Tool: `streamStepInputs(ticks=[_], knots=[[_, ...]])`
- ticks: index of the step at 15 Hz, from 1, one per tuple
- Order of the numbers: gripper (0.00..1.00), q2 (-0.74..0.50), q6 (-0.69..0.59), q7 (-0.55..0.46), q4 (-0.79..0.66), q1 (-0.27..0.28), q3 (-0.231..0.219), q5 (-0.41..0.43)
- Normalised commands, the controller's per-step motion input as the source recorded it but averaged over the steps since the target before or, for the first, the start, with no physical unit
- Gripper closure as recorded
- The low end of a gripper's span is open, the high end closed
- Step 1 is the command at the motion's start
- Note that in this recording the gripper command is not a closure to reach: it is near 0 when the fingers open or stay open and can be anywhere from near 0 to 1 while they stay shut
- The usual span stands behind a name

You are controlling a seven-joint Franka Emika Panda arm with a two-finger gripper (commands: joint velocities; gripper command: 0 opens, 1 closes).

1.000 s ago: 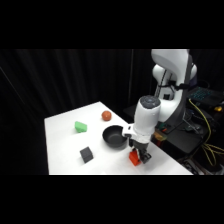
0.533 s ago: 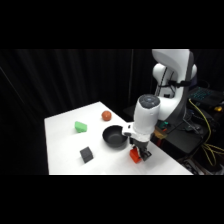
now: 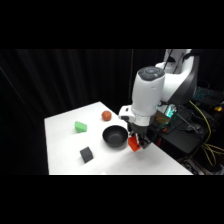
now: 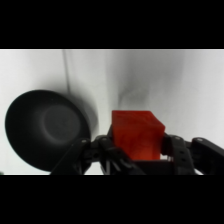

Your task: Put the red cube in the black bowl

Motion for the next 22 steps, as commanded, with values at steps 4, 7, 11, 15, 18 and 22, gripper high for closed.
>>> streamStepInputs(ticks=[4,7,11,15,18,22], knots=[[1.0,-0.26,-0.24,-0.34,0.03,-0.243,0.09,-0.119],[1.0,-0.22,-0.05,-0.5,-0.09,-0.258,0.053,-0.047],[1.0,-0.21,0.06,-0.43,-0.17,-0.2,0.024,0.012],[1.0,-0.2,0.17,-0.3,-0.23,-0.136,-0.004,0.004],[1.0,-0.08,0.53,-0.2,-0.28,-0.116,-0.043,-0.116],[1.0,0.1,0.52,-0.1,-0.19,-0.092,-0.082,-0.179]])
